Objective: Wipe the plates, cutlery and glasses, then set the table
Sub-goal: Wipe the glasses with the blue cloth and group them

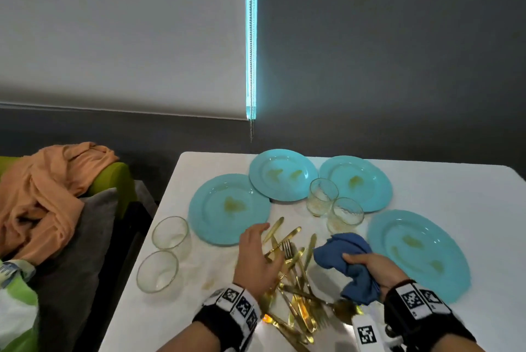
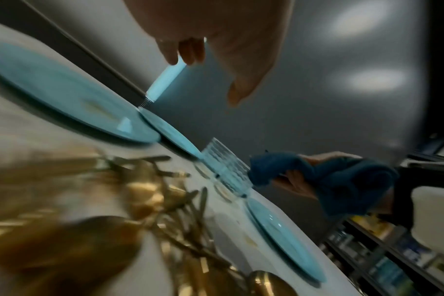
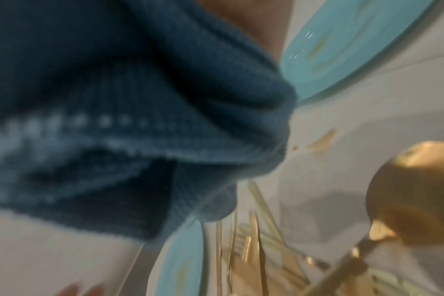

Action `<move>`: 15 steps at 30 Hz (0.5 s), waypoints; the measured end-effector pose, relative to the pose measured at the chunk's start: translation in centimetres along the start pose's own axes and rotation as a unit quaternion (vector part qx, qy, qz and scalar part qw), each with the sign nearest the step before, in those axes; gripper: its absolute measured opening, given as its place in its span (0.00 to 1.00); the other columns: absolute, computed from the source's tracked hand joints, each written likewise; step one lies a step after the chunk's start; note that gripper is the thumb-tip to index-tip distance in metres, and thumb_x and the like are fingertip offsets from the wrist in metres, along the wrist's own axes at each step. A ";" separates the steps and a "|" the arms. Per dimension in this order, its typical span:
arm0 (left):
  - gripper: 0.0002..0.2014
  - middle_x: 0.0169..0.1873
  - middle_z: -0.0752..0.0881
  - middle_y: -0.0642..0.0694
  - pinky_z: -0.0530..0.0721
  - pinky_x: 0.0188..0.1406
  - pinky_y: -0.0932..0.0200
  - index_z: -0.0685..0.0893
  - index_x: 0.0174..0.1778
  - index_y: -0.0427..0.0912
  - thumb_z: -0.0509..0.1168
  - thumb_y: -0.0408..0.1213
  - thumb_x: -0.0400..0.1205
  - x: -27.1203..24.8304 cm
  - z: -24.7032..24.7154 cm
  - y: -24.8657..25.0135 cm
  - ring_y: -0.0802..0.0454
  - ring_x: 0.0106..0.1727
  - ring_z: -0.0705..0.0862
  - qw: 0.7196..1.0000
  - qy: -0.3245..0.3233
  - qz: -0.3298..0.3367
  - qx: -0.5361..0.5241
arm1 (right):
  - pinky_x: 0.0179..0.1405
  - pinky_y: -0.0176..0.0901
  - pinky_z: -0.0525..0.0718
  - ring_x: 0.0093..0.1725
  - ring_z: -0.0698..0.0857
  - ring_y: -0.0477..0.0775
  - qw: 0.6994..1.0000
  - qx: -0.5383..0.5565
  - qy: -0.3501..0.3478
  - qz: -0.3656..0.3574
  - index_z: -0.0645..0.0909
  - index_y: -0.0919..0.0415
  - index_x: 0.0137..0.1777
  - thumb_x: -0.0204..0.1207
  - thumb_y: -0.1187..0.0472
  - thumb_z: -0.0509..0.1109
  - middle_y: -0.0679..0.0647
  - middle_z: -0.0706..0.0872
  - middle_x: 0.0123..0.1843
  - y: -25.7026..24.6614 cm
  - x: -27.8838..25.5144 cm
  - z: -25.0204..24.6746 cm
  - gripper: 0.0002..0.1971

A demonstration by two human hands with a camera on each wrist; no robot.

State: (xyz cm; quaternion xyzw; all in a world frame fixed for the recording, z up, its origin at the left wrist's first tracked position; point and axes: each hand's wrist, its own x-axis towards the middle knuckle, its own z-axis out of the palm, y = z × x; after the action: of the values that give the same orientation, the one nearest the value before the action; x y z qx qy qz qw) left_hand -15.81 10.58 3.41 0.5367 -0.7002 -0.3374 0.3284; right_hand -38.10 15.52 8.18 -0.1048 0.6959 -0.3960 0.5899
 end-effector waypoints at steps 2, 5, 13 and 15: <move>0.32 0.64 0.70 0.51 0.67 0.73 0.64 0.69 0.71 0.41 0.72 0.45 0.74 1.9 4.6 2.1 0.56 0.69 0.70 0.998 -0.063 -0.024 0.006 | 0.16 0.37 0.81 0.16 0.81 0.51 0.999 0.031 0.012 -0.008 0.77 0.71 0.46 0.78 0.72 0.64 0.59 0.82 0.21 -0.7 0.7 -2.6 0.02; 0.41 0.70 0.69 0.45 0.68 0.68 0.68 0.64 0.76 0.38 0.77 0.40 0.70 4.5 10.1 4.5 0.51 0.74 0.70 0.982 -0.126 -0.125 -0.059 | 0.23 0.45 0.87 0.31 0.85 0.62 0.996 0.083 0.021 -0.026 0.76 0.67 0.55 0.78 0.74 0.62 0.65 0.84 0.40 -1.9 1.7 -6.5 0.09; 0.54 0.70 0.75 0.40 0.73 0.73 0.51 0.66 0.75 0.34 0.86 0.37 0.53 7.3 19.5 7.2 0.43 0.72 0.74 0.954 -0.027 -0.266 -0.135 | 0.25 0.47 0.88 0.38 0.81 0.63 0.994 0.104 0.014 -0.041 0.78 0.65 0.49 0.77 0.78 0.61 0.64 0.84 0.43 -4.9 4.0 -14.7 0.09; 0.55 0.66 0.78 0.37 0.73 0.72 0.46 0.70 0.72 0.33 0.87 0.40 0.49 7.6 20.8 7.5 0.40 0.69 0.76 0.955 0.031 -0.268 -0.125 | 0.26 0.46 0.88 0.39 0.82 0.62 0.995 0.089 0.005 -0.040 0.79 0.66 0.50 0.76 0.79 0.62 0.64 0.84 0.43 -5.4 4.7 -15.8 0.10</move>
State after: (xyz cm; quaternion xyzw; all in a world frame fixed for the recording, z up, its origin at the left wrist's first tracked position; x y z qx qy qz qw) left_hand -38.43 7.16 -1.23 0.6695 -0.4720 -0.4810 0.3124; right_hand -55.41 15.81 8.18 -0.0774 0.6564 -0.4801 0.5768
